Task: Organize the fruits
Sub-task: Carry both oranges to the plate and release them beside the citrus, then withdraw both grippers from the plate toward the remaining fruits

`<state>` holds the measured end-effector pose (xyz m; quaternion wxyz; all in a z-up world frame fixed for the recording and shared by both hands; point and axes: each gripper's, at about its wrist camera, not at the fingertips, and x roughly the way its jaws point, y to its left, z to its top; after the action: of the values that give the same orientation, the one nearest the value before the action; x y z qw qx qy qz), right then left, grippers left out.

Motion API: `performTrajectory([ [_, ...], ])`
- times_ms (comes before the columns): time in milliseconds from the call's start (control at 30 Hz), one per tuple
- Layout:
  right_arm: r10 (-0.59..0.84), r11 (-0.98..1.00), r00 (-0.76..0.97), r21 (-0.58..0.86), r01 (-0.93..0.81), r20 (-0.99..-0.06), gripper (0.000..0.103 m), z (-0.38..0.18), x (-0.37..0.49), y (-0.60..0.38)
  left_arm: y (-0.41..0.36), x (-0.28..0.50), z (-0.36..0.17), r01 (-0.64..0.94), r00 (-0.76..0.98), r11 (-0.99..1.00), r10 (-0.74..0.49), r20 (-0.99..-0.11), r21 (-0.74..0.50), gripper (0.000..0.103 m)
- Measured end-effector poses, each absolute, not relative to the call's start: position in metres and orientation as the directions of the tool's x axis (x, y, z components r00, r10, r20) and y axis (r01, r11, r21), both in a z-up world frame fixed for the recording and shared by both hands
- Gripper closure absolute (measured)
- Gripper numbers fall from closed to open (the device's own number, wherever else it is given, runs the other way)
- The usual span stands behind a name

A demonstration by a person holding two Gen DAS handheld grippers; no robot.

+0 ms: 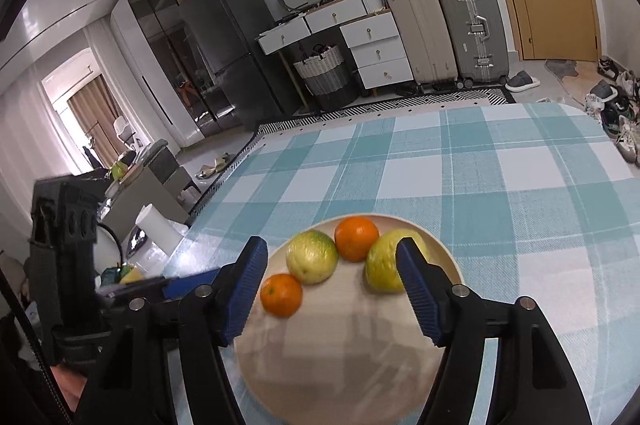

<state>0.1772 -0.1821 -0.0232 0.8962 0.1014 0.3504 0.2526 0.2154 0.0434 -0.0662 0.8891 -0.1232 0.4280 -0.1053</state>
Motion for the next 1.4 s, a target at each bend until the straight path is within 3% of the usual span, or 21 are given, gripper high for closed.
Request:
performTrajectory([
  [267, 0.518, 0.855, 0.629, 0.367, -0.366, -0.580, 0.029, -0.020, 0.144, -0.197, 0.038, 0.181, -0.047, 0.076, 0.648, 0.962, -0.249, -0.720, -0.264, 0.061],
  [467, 0.525, 0.851, 0.648, 0.360, -0.383, -0.552, 0.019, -0.011, 0.114, -0.204, 0.033, 0.152, -0.034, 0.060, 0.678, 0.976, -0.194, -0.709, -0.210, 0.056],
  [767, 0.538, 0.843, 0.654, 0.351, -0.409, -0.531, 0.012, -0.008, 0.075, -0.208, 0.032, 0.110, -0.022, 0.032, 0.717, 0.984, -0.143, -0.683, -0.173, 0.035],
  [833, 0.540, 0.842, 0.654, 0.349, -0.412, -0.530, 0.012, -0.009, 0.066, -0.208, 0.032, 0.102, -0.021, 0.028, 0.727, 0.985, -0.138, -0.673, -0.171, 0.026],
  [1267, 0.551, 0.834, 0.648, 0.352, -0.425, -0.525, 0.003, -0.016, 0.014, -0.208, 0.038, 0.046, -0.012, -0.002, 0.782, 0.987, -0.098, -0.616, -0.160, 0.014],
  [1400, 0.557, 0.830, 0.637, 0.347, -0.436, -0.533, 0.002, -0.020, 0.001, -0.206, 0.043, 0.032, -0.015, -0.016, 0.788, 0.989, -0.080, -0.610, -0.149, 0.003],
])
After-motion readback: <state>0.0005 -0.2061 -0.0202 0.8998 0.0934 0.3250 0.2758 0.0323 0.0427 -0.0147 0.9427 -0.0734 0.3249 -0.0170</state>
